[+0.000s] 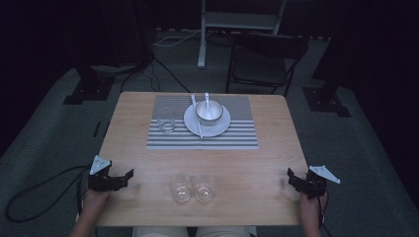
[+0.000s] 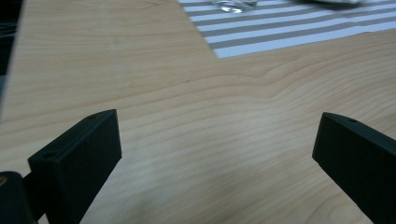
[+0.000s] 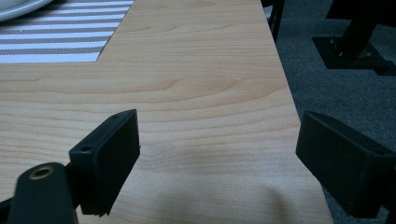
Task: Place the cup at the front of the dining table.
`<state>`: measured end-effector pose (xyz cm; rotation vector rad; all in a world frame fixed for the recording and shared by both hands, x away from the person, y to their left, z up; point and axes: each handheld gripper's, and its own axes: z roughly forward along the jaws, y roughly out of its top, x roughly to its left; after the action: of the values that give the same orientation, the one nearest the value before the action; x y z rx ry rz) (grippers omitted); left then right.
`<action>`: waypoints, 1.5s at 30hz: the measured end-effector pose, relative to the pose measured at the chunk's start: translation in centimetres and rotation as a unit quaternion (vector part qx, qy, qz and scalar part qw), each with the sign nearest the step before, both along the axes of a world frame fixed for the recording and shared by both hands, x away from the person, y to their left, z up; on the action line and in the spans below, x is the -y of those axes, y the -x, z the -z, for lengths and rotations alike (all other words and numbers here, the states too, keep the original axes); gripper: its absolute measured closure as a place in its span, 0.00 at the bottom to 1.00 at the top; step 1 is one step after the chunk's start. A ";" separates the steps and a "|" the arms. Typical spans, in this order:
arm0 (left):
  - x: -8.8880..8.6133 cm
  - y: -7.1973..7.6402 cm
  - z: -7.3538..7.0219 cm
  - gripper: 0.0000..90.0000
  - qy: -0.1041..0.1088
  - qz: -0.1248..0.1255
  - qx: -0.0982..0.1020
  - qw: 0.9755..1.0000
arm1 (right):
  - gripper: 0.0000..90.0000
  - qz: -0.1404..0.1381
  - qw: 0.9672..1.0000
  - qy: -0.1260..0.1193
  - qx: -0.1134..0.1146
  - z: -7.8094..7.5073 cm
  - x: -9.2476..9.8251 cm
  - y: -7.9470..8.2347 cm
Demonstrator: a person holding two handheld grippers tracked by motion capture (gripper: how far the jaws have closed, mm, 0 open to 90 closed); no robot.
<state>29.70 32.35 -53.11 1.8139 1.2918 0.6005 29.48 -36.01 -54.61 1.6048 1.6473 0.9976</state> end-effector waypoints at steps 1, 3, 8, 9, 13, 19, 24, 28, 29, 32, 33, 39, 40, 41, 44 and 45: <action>-0.3 0.3 0.0 0.02 0.006 -0.002 0.005 1.000 | 0.15 0.000 1.000 0.000 0.000 0.0 0.0 0.0; -0.6 0.8 0.1 0.02 0.005 -0.006 0.010 1.000 | 0.15 0.000 1.000 0.001 -0.001 0.0 0.0 0.0; -1.2 2.2 0.3 0.02 0.001 -0.006 0.015 1.000 | 0.15 0.001 1.000 0.002 -0.001 0.0 0.0 0.0; -1.2 2.5 0.3 0.02 0.001 -0.005 0.017 1.000 | 0.15 0.001 1.000 0.001 -0.001 0.0 0.0 0.0; -1.8 3.6 0.5 0.02 0.007 0.003 0.031 0.999 | 0.15 0.001 1.000 0.001 -0.002 0.0 0.0 0.0; -2.4 4.9 0.7 0.02 0.011 -0.001 0.041 0.999 | 0.15 0.000 1.000 0.006 -0.005 0.0 -0.1 -0.1; -3.2 6.1 0.7 0.02 0.017 -0.015 0.052 0.998 | 0.15 0.001 1.000 0.001 -0.005 0.0 -0.1 -0.1; -4.1 7.1 0.7 0.02 0.029 -0.033 0.062 0.997 | 0.15 0.001 1.000 -0.001 -0.004 0.0 0.0 -0.1; -4.3 7.3 0.7 0.02 0.024 -0.038 0.062 0.997 | 0.15 0.000 1.000 -0.001 -0.004 0.0 0.0 -0.1; -4.7 7.8 0.8 0.02 0.012 -0.054 0.067 0.996 | 0.15 0.000 1.000 -0.001 -0.007 0.0 0.0 -0.1; -4.8 7.9 0.8 0.02 0.008 -0.057 0.064 0.996 | 0.15 -0.001 1.000 0.000 -0.007 0.0 0.0 -0.1; -5.0 8.2 0.7 0.02 0.006 -0.066 0.071 0.995 | 0.15 0.000 1.000 -0.001 -0.007 0.0 0.0 -0.1; -5.0 8.2 0.8 0.02 0.008 -0.066 0.072 0.995 | 0.15 0.001 1.000 -0.001 -0.008 0.0 0.0 -0.1; -5.0 8.1 0.9 0.02 0.006 -0.065 0.070 0.995 | 0.15 0.001 1.000 -0.002 -0.008 0.0 0.0 -0.1; -4.9 8.0 1.2 0.02 0.000 -0.064 0.065 0.996 | 0.15 0.000 1.000 -0.003 -0.007 0.0 0.1 -0.1; -4.9 8.0 1.3 0.02 -0.003 -0.064 0.063 0.996 | 0.15 0.000 1.000 -0.003 -0.007 0.0 0.1 -0.1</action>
<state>21.67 37.21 -54.36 1.6788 1.3280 0.7758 29.60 -36.06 -54.62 1.6204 1.6542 0.9945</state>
